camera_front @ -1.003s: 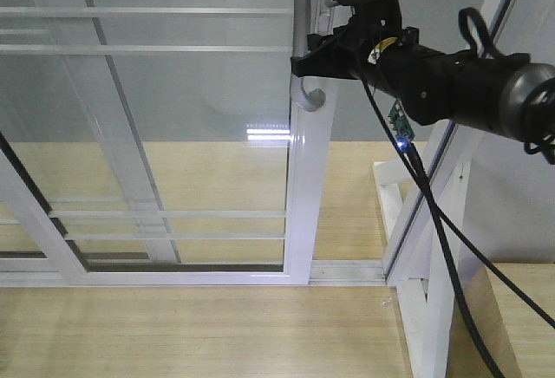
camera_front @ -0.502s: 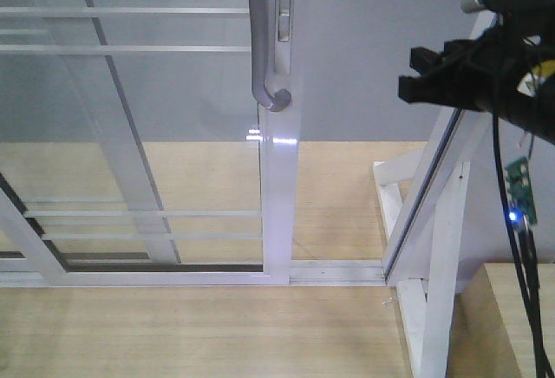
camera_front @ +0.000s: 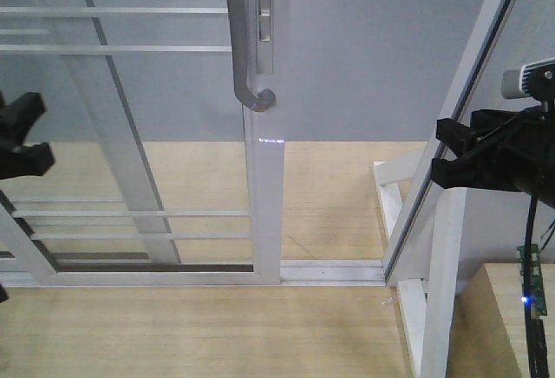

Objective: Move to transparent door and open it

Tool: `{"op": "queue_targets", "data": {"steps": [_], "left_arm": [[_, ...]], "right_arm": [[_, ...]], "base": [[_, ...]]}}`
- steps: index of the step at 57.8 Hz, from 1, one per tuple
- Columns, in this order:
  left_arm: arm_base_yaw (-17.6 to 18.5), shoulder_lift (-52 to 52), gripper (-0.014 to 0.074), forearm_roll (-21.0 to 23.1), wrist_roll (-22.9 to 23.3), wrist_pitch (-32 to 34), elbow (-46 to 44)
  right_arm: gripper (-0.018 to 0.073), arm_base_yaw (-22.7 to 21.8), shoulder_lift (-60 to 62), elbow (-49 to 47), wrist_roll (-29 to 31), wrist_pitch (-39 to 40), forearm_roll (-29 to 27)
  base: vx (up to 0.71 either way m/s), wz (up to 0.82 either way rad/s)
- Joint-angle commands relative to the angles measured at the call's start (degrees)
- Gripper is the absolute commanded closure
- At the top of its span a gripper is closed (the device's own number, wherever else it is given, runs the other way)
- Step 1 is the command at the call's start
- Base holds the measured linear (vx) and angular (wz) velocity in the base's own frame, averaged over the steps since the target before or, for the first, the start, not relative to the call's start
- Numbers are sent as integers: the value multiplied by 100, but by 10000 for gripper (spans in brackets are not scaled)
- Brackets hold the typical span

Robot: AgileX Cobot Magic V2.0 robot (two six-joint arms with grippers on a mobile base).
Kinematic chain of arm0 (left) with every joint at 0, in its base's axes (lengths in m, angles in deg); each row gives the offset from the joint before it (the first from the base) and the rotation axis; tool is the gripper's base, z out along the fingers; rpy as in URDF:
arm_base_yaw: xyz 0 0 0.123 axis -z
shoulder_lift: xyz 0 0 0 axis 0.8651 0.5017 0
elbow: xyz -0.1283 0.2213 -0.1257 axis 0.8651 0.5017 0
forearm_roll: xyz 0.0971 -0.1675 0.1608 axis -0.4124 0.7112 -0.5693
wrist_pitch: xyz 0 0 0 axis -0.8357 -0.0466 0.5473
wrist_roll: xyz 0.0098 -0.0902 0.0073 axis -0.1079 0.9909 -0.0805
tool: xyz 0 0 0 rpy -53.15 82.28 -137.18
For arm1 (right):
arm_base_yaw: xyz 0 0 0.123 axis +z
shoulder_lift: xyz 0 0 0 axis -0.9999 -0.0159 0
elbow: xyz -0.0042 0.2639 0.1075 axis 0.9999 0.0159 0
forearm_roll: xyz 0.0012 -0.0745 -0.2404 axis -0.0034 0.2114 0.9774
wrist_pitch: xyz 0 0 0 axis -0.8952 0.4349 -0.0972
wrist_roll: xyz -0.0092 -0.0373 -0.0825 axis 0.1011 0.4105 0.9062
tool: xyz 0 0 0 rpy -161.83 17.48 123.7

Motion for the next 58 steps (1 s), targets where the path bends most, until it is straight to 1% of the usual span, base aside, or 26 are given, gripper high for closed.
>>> {"op": "queue_targets", "data": {"steps": [1,5,7,18,28,37,51,58], "left_arm": [[382,532,196,-127,-4,1333,-207],[587,1141,196,-290,-4,1725,-388],[644,1413,196,-268,1,1859,-510],[694,2797,196,-231,42,2327,-1548],[694,3642,196,-231,54,2326,-2628],[732,4136,196,-288,331,2258,-3443],[969,4738,196,-283,342,2123,-4268],[1031,5000,196,-278,342,2073,-4595]], "right_arm": [[242,-21,93,-166,25,477,27],[242,-21,93,-166,25,477,27],[242,-21,93,-166,25,477,27],[242,-21,93,-166,31,477,33],[242,-21,93,-166,31,477,33],[242,-21,93,-166,31,467,33],[242,-21,0,-166,31,474,33],[242,-21,-80,-166,31,474,33]], "base": [[0,0],[0,0],[0,0],[0,0],[0,0],[0,0],[0,0],[0,0]]}}
